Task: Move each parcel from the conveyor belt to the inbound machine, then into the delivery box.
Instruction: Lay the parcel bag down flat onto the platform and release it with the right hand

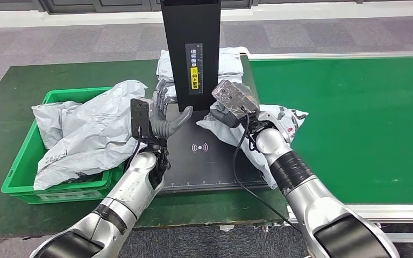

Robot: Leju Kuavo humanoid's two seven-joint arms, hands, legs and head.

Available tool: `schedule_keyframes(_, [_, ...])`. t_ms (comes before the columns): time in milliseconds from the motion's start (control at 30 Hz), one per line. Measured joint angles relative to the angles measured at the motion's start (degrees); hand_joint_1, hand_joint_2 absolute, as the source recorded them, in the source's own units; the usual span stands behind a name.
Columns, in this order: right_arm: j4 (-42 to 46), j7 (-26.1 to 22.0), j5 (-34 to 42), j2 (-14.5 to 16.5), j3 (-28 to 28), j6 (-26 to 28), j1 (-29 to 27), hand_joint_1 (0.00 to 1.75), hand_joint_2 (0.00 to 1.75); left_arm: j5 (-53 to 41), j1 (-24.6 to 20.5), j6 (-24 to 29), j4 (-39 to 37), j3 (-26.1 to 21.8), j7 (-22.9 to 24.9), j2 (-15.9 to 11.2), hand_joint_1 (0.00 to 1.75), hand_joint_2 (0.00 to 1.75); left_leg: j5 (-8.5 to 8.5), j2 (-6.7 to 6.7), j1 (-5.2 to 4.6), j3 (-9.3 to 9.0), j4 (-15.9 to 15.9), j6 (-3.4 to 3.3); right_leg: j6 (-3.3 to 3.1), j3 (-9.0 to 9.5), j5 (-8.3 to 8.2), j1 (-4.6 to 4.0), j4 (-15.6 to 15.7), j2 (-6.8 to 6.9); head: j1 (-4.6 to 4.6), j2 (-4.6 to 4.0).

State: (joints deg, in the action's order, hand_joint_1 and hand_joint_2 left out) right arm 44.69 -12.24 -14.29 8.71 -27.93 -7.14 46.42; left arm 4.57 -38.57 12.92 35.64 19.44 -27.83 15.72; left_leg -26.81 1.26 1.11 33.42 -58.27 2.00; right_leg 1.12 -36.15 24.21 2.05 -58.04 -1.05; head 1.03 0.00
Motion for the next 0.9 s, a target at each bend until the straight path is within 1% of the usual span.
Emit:
schedule_keyframes(133, [0.89, -0.81, 1.54, 0.83, -2.89, -2.63, -0.63, 1.75, 1.75, -1.09, -0.33, 0.09, -0.07, -0.01, 0.78, 0.55, 0.00, 1.75, 0.00, -0.02, 0.00, 0.01, 0.01, 0.00, 0.00, -0.02, 0.00, 0.00, 0.00, -0.03, 0.00, 0.00])
schedule_keyframes(233, [1.79, -0.14, 2.26, 2.17, -6.06, -2.03, -0.52, 1.75, 1.75, -1.92, -1.03, -0.39, -1.03, -0.03, 1.19, 1.06, 0.00, 1.75, 0.00, -0.04, 0.01, 0.01, 0.01, 0.00, 0.00, -0.04, 0.00, -0.02, 0.00, -0.04, 0.01, 0.00])
schedule_keyframes(333, [3.09, 0.07, 3.23, 2.68, -8.08, -1.37, -0.27, 1.75, 1.75, -2.42, -1.54, -0.76, -2.13, -0.11, 1.19, 1.19, 0.00, 1.75, 0.01, -0.02, 0.01, 0.01, 0.01, 0.00, 0.00, -0.03, 0.00, -0.02, 0.00, -0.01, 0.00, 0.00])
schedule_keyframes(467, [3.91, 0.12, 4.01, 2.80, -9.11, -0.95, -0.24, 1.75, 1.75, -2.49, -1.68, -0.88, -2.97, -0.28, 0.87, 1.20, 0.00, 1.75, 0.01, -0.02, 0.01, 0.01, 0.00, 0.00, 0.00, -0.01, 0.00, 0.00, 0.00, -0.01, -0.01, 0.00])
schedule_keyframes(567, [4.27, -0.93, 4.51, 2.80, -9.49, -0.44, -0.21, 1.75, 1.75, -2.49, -1.90, -0.90, -3.34, -0.45, 0.64, 1.19, 0.00, 1.75, 0.01, -0.01, 0.00, 0.02, 0.00, 0.00, 0.00, 0.01, -0.01, 0.00, 0.00, 0.00, -0.01, 0.00])
schedule_keyframes(700, [4.91, -1.04, 4.51, 2.85, -10.02, 0.48, 0.10, 0.00, 1.75, -2.50, -2.38, -1.14, -3.67, -0.75, 0.11, 1.13, 0.00, 1.75, 0.01, 0.00, 0.01, 0.04, 0.00, 0.00, 0.00, 0.01, 0.00, 0.00, 0.00, 0.02, 0.00, 0.00])
schedule_keyframes(733, [5.06, -0.71, 4.40, 2.91, -10.17, 1.12, 0.19, 0.00, 1.75, -2.54, -2.53, -1.27, -3.73, -0.83, 0.05, 1.10, 0.00, 1.75, 0.01, 0.01, 0.01, 0.04, 0.00, 0.00, 0.00, 0.01, 0.00, -0.01, 0.00, 0.03, 0.00, 0.00])
schedule_keyframes(867, [5.80, 0.31, 3.53, 3.03, -10.31, 5.61, -0.05, 0.00, 0.00, -3.55, -2.96, -1.92, -3.90, -1.03, 0.36, 0.79, 0.00, 1.75, 0.01, 0.02, 0.02, 0.03, 0.00, 0.00, 0.00, 0.01, 0.00, -0.02, 0.00, 0.04, 0.01, 0.00])
schedule_keyframes(900, [5.99, 0.51, 3.14, 2.98, -10.31, 7.06, -0.34, 0.00, 0.00, -4.15, -3.01, -2.04, -3.95, -1.04, 0.50, 0.65, 0.00, 1.75, 0.01, 0.02, 0.02, 0.03, 0.00, 0.00, 0.00, 0.01, 0.00, -0.02, 0.00, 0.04, 0.01, 0.00])
